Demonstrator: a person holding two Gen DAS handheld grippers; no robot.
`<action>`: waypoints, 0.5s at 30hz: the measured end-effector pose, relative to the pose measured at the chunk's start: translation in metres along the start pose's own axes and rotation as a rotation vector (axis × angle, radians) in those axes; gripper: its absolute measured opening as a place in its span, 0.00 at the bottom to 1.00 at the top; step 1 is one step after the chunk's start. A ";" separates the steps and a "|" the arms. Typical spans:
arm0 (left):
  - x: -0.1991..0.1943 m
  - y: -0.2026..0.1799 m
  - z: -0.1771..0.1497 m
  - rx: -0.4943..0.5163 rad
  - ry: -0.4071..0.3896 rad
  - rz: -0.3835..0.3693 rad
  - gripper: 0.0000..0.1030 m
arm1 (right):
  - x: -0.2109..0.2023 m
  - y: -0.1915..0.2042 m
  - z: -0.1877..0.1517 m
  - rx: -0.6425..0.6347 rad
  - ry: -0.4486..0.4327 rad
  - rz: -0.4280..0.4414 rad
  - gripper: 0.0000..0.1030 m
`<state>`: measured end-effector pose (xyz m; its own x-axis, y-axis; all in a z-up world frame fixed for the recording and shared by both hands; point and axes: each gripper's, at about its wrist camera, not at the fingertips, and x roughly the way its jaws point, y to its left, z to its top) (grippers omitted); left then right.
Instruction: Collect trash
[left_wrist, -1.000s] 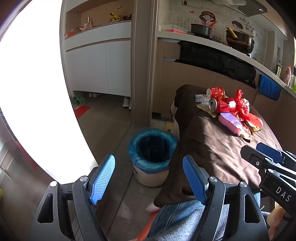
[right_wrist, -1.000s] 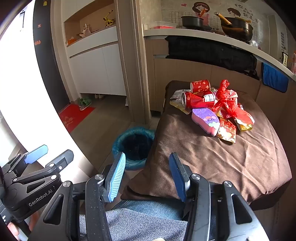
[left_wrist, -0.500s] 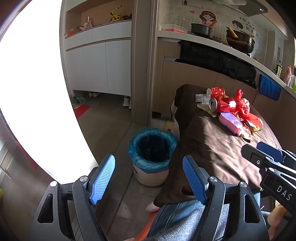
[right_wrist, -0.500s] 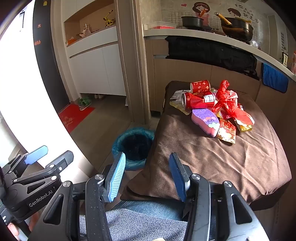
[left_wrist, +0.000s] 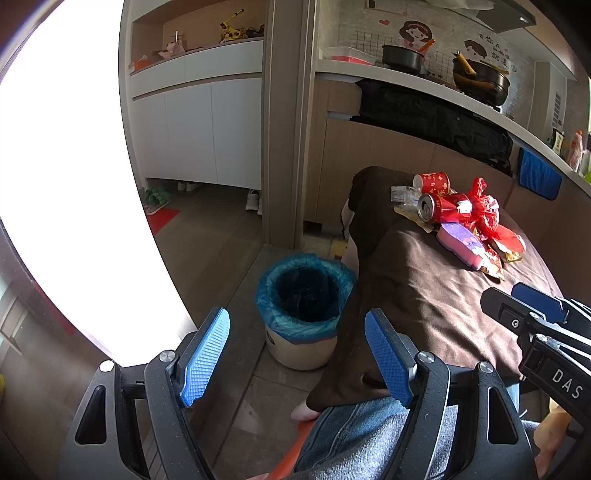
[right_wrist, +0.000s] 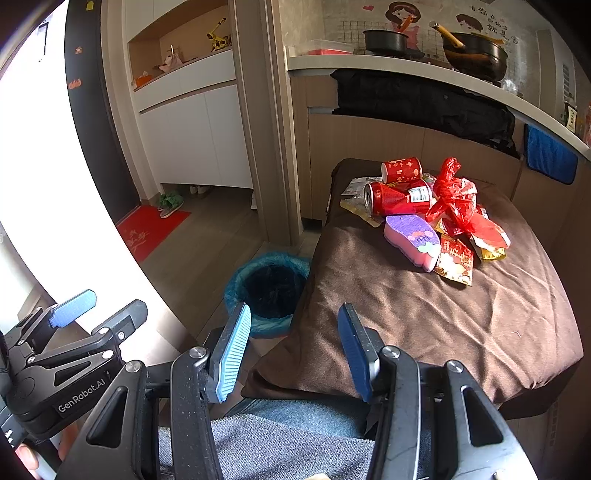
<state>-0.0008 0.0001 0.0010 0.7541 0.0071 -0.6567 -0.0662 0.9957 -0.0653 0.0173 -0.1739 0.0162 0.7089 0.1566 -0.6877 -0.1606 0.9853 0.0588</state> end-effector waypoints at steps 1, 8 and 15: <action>-0.001 0.000 0.000 0.000 0.000 0.000 0.74 | 0.000 0.001 0.001 0.000 0.001 0.001 0.45; 0.001 0.000 -0.003 -0.001 0.001 0.000 0.74 | 0.000 0.001 0.000 0.000 0.002 0.001 0.45; 0.005 0.000 -0.003 0.000 0.004 -0.001 0.74 | 0.000 0.002 0.000 0.001 0.004 0.001 0.45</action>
<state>0.0015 -0.0002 -0.0046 0.7515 0.0062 -0.6597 -0.0657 0.9957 -0.0655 0.0168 -0.1722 0.0164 0.7061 0.1577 -0.6903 -0.1612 0.9851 0.0602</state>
